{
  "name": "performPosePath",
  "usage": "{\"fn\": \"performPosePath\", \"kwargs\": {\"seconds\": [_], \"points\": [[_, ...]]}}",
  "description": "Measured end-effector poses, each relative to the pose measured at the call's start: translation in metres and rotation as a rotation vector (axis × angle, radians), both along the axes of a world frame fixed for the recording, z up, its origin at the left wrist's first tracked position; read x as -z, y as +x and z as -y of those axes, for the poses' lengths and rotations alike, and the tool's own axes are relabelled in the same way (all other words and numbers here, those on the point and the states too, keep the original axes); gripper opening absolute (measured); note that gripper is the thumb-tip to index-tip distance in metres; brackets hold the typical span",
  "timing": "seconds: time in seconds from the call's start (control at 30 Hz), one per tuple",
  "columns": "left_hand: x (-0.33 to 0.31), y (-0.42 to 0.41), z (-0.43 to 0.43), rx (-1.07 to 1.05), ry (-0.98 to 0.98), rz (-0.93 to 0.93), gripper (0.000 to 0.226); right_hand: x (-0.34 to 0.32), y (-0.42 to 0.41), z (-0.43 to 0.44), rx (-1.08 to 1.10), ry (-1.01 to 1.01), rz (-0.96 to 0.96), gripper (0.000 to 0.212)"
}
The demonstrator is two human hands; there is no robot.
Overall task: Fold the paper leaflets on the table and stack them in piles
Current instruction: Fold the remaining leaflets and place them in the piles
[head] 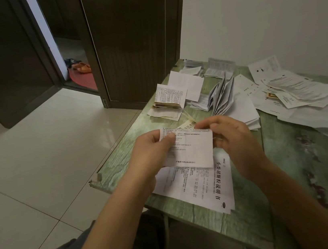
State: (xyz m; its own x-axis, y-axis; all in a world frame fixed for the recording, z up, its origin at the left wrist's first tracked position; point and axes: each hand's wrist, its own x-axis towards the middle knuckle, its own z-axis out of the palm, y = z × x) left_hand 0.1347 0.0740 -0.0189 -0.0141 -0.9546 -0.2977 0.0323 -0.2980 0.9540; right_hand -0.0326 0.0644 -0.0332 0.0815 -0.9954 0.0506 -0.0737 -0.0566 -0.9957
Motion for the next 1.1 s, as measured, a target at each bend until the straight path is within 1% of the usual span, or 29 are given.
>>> {"fn": "performPosePath", "kwargs": {"seconds": [0.17, 0.23, 0.37, 0.47, 0.53, 0.6, 0.7, 0.83, 0.87, 0.93, 0.97, 1.03, 1.1], "points": [[0.0, -0.001, -0.003, 0.064, -0.022, 0.031, 0.015, -0.001, 0.004, -0.004, -0.058, 0.022, -0.204, 0.008], [-0.001, 0.0, -0.003, 0.086, -0.011, 0.02, 0.013, -0.001, 0.005, -0.005, -0.036, 0.013, -0.253, 0.005], [-0.002, 0.002, -0.003, 0.07, -0.051, 0.02, 0.01, -0.001, 0.005, -0.006, -0.027, 0.025, -0.232, 0.005], [0.001, 0.002, -0.004, 0.088, -0.119, 0.101, 0.009, -0.002, 0.006, -0.007, -0.078, 0.079, -0.227, 0.007], [0.003, -0.001, -0.004, 0.108, -0.146, 0.144, 0.009, -0.002, 0.007, -0.007, -0.131, 0.087, -0.263, 0.007], [0.003, -0.004, -0.003, 0.092, -0.198, 0.195, 0.013, -0.005, 0.009, -0.007, -0.154, 0.07, -0.28, 0.009], [0.001, -0.004, 0.0, 0.091, -0.279, 0.293, 0.022, -0.008, 0.01, -0.005, -0.132, 0.049, -0.291, 0.014], [0.004, 0.004, -0.001, 0.079, -0.248, 0.351, 0.027, -0.006, 0.012, -0.006, -0.139, 0.068, -0.255, 0.015], [0.004, 0.008, -0.001, 0.057, -0.228, 0.327, 0.029, -0.005, 0.013, -0.007, -0.127, 0.06, -0.232, 0.016], [0.003, 0.013, -0.003, 0.044, -0.173, 0.197, 0.029, -0.004, 0.015, -0.009, -0.061, -0.001, -0.173, 0.018], [0.002, 0.014, -0.004, 0.058, -0.139, 0.127, 0.025, -0.004, 0.016, -0.008, -0.019, -0.028, -0.137, 0.016], [0.002, 0.011, -0.008, 0.09, -0.09, 0.036, 0.012, -0.002, 0.016, -0.008, 0.046, -0.05, -0.073, 0.011], [0.002, 0.006, -0.01, 0.028, -0.082, -0.026, 0.003, 0.0, 0.016, -0.007, 0.055, -0.032, -0.04, 0.009]]}}
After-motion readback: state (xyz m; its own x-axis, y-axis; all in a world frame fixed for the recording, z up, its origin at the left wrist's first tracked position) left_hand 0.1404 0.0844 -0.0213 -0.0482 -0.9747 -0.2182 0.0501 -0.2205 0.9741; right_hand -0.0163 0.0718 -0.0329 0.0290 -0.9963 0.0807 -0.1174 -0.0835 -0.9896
